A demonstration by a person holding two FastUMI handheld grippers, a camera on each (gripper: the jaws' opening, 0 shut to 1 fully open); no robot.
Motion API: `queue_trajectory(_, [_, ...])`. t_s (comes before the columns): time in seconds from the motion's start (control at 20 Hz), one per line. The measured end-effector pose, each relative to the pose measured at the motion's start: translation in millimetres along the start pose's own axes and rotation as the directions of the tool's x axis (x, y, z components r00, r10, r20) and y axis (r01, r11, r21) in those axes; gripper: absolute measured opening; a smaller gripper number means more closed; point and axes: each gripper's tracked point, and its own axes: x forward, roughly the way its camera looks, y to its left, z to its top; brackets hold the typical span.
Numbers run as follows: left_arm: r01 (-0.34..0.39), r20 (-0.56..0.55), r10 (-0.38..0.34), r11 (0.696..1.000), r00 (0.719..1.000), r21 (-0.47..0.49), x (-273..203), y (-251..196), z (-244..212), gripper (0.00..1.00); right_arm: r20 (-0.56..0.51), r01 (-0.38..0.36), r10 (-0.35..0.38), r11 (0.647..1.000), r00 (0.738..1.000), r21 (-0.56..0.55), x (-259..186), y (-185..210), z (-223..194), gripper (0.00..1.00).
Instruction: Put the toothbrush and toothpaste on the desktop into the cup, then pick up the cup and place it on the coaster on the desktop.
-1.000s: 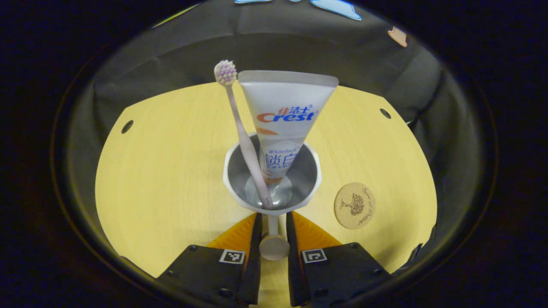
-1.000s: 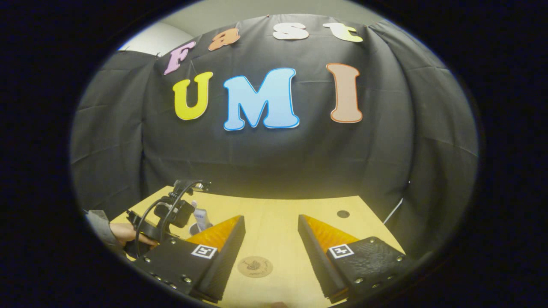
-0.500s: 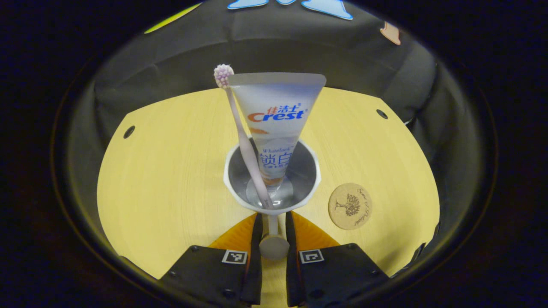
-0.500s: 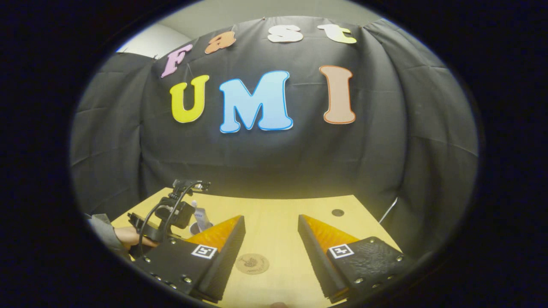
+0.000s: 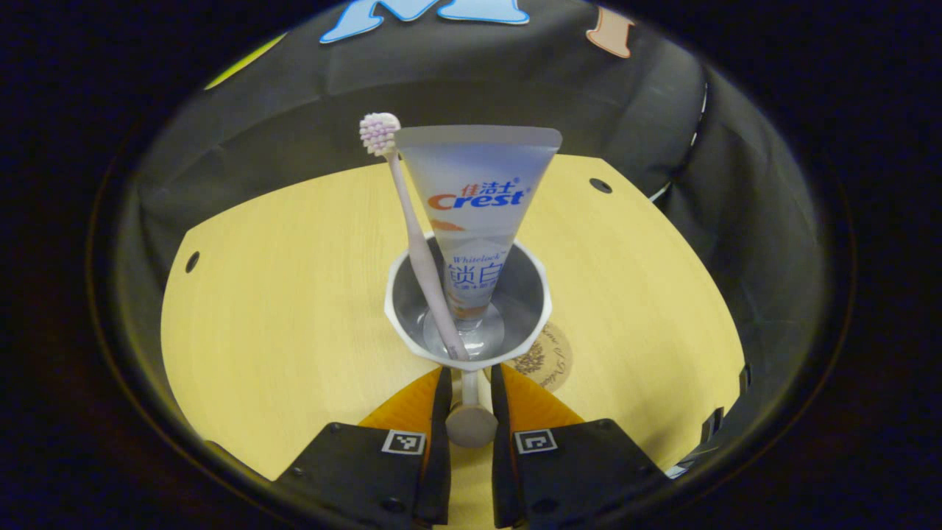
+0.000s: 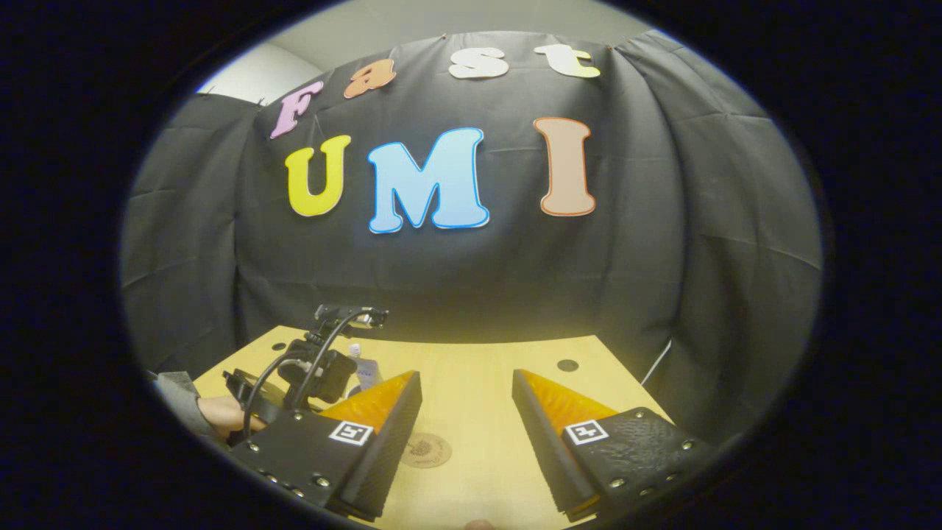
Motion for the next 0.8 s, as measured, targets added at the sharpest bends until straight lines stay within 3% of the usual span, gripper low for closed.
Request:
queue_trajectory(0.25, [0.027, -0.017, -0.026, 0.998, 1.0, 0.052, 8.6, -35.6, -7.5, 0.3, -0.004, 0.017, -0.017, 0.999, 1.0, 0.027, -5.8, -12.5, -3.0, 0.8])
queue_trajectory(0.8, [0.029, -0.069, -0.023, 0.995, 0.997, 0.097, 16.4, -53.4, -24.7, 0.3, -0.011, 0.03, -0.029, 0.998, 1.0, 0.054, -14.3, -22.7, -9.0, 0.8])
